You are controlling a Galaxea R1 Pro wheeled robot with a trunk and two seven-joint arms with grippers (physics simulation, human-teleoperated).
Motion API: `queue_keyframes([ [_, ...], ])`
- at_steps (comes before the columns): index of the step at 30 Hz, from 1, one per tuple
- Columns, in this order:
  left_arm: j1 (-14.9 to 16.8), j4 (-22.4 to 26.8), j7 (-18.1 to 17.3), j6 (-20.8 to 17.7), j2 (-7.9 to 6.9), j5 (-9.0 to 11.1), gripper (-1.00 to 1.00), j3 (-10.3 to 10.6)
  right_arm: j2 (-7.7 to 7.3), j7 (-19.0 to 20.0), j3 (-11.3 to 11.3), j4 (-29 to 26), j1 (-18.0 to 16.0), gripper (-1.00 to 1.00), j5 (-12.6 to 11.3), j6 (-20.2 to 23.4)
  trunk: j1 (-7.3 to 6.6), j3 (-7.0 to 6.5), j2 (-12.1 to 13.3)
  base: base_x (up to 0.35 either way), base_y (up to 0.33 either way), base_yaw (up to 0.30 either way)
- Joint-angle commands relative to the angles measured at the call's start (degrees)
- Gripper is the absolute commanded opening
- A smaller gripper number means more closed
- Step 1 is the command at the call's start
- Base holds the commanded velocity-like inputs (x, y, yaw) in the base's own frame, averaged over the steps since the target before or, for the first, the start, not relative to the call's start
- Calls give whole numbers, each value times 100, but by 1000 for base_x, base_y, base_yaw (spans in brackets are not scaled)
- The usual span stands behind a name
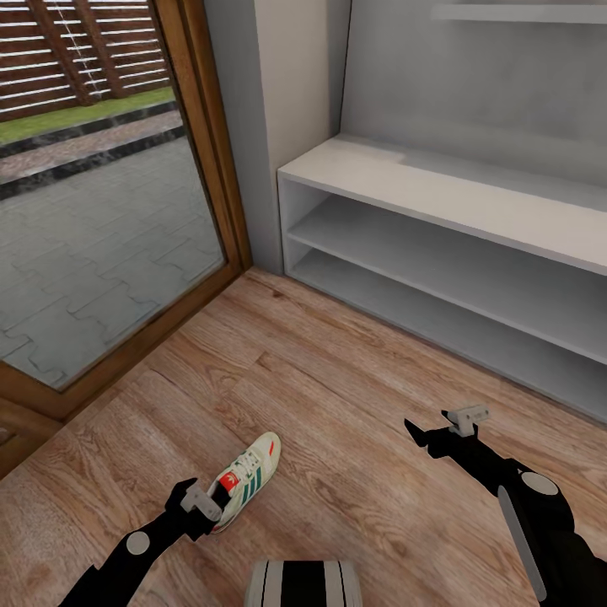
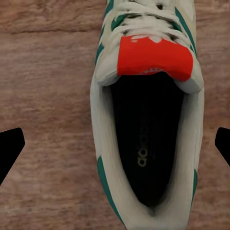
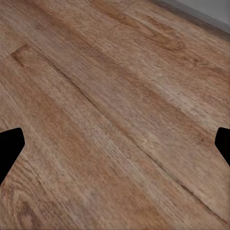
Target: Pick up the two gym shoes and the two sandals from the corridor floor and place them onto the hallstand (shoe rack) in the corridor, making sure they are on the rack and not on the floor. Arrange them so the two gym shoes are next to each other and the two sandals are next to each other.
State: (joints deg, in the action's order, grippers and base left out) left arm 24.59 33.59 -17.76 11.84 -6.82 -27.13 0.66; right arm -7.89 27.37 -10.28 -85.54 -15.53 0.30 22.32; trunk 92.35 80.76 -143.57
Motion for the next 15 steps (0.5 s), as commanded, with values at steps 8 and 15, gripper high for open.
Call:
queue_keyframes([
  [8, 2, 6, 4, 60, 4, -47, 100, 4, 6, 31, -9, -7, -3, 100, 0, 35, 20, 222, -12, 0, 0, 0],
  [15, 2, 7, 2, 63, 5, -47, 100, 4, 6, 31, -9, -7, -3, 100, -1, 35, 20, 276, -12, 0, 0, 0],
])
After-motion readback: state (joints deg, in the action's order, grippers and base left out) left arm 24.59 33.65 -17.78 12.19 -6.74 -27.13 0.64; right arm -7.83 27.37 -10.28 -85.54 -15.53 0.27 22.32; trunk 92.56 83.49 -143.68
